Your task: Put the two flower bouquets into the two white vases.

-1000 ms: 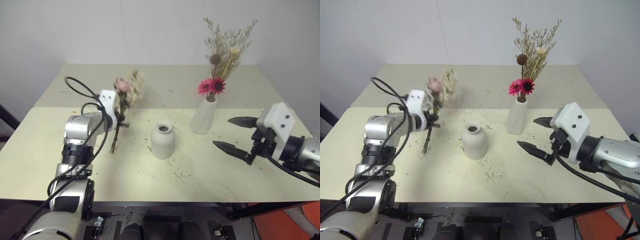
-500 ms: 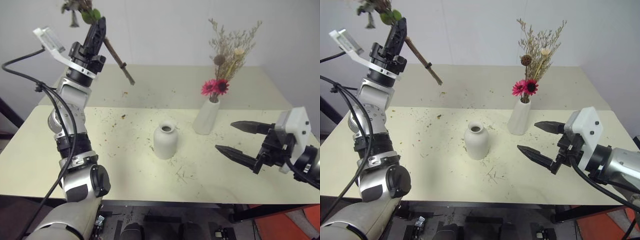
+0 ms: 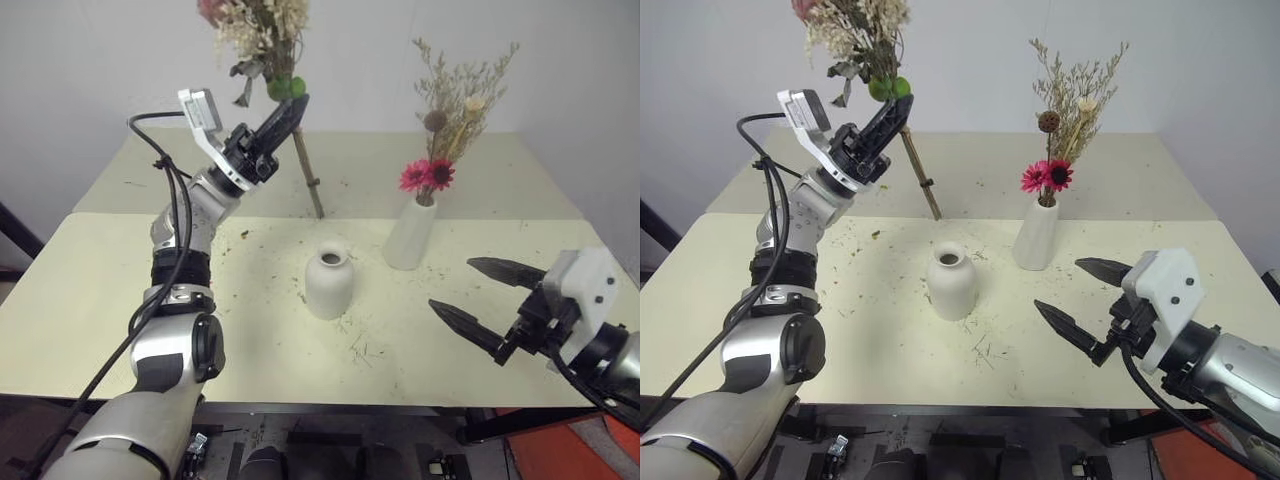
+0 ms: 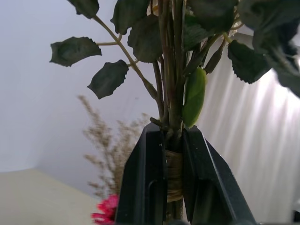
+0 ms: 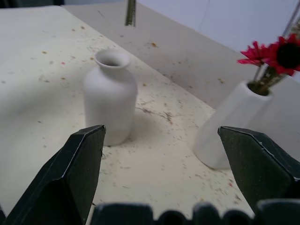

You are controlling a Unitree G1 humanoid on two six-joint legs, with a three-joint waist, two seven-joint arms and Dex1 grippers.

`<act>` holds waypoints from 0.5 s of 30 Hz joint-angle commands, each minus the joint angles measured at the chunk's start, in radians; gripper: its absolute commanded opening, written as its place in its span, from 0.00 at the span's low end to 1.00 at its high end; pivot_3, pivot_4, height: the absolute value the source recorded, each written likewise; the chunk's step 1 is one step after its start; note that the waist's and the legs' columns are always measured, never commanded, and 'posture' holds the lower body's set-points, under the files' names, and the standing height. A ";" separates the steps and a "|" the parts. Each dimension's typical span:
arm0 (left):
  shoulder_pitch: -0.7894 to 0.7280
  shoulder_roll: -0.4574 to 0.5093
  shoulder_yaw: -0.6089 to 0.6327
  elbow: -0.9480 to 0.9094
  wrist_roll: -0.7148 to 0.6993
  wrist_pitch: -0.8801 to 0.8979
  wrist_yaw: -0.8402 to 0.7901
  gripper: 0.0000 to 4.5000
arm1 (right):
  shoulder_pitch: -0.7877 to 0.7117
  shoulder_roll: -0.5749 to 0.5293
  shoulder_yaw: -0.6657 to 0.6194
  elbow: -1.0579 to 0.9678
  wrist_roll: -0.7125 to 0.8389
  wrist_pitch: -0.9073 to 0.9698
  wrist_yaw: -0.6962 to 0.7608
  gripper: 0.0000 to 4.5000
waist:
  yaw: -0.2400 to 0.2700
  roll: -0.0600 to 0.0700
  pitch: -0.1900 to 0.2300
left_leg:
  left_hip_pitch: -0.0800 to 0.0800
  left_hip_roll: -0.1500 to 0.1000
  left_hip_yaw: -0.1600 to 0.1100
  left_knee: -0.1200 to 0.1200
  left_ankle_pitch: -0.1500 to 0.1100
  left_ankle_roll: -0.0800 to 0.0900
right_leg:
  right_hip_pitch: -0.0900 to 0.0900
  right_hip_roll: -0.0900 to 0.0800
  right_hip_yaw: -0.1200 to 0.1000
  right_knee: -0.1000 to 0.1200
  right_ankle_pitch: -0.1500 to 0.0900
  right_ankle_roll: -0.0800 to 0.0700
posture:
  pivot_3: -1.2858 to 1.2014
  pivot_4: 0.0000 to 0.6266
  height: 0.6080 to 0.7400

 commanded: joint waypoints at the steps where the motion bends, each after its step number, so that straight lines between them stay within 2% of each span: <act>1: -0.002 -0.017 -0.010 -0.063 -0.009 0.003 -0.007 0.03 | 0.016 0.003 -0.038 -0.031 -0.025 -0.041 -0.010 1.00 | 0.000 0.000 0.000 | 0.000 0.000 0.000 0.000 0.000 0.000 | 0.000 0.000 0.000 -0.001 0.000 0.000 | 0.52 0.24 1.00; 7: 0.060 -0.031 -0.035 -0.147 -0.024 0.051 -0.023 0.03 | 0.020 0.001 -0.013 -0.021 -0.052 -0.055 -0.009 1.00 | -0.008 0.000 0.000 | 0.001 0.000 0.000 0.000 0.000 0.000 | 0.001 0.000 0.001 -0.001 0.000 0.000 | 0.52 0.24 1.00; 15: 0.127 -0.040 -0.068 -0.219 -0.006 0.025 -0.011 0.03 | 0.002 -0.006 0.013 -0.008 -0.065 -0.061 -0.002 1.00 | -0.006 0.000 0.000 | 0.001 0.000 -0.001 0.000 0.000 0.000 | 0.001 0.000 0.000 -0.001 0.000 0.000 | 0.52 0.24 1.00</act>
